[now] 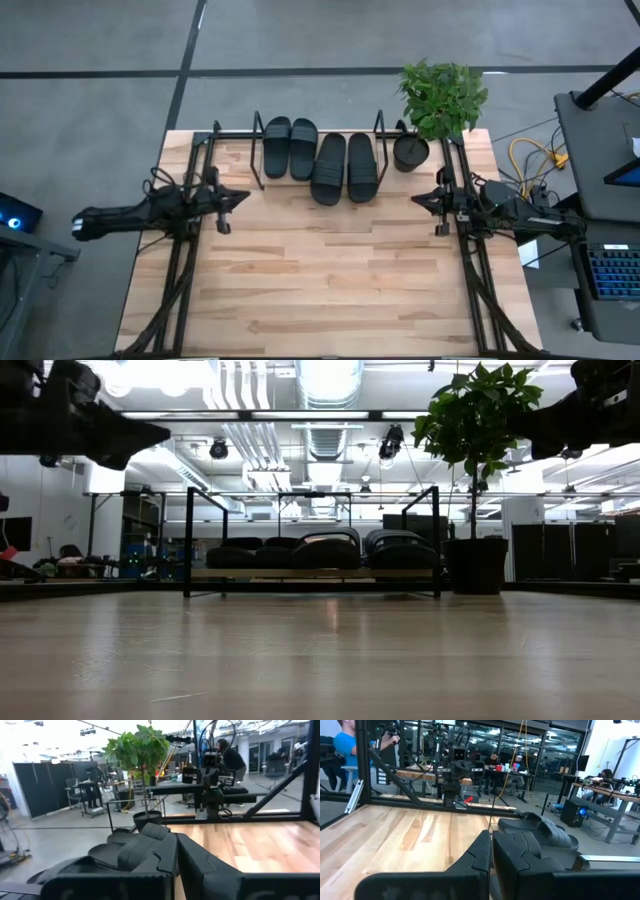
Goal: Pick and place slides into the shelf
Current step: Return to home position
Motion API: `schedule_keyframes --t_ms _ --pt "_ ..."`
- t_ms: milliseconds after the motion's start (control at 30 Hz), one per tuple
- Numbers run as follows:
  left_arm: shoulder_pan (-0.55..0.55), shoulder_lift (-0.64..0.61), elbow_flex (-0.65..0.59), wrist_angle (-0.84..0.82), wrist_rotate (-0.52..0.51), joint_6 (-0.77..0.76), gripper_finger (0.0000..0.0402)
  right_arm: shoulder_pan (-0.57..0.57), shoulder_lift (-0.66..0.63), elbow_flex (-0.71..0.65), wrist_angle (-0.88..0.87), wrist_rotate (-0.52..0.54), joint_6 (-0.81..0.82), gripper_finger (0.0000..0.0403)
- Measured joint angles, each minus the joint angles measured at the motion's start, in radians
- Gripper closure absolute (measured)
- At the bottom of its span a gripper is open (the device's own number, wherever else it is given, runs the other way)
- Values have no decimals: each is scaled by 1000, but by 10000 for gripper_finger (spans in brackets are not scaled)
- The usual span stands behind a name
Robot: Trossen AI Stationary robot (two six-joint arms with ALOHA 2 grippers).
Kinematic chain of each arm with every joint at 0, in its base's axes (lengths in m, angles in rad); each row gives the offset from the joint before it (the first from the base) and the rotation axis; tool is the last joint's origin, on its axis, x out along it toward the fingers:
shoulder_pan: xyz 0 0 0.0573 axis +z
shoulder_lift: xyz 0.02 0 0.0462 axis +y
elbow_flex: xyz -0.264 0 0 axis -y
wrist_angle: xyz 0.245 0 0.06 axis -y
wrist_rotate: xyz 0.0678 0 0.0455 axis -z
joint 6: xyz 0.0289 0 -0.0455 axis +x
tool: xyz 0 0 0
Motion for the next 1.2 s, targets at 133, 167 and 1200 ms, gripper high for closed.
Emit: schedule_keyframes --t_ms 133,167,1200 --pt "0 -64 2 -112 6 -38 402 0 -1 0 1 0 1 394" --pt "0 -51 -5 -139 4 -52 402 -1 -1 -2 0 2 1 394" --pt "-13 -56 -33 -129 58 -107 401 -2 -2 -135 142 -10 65 394"
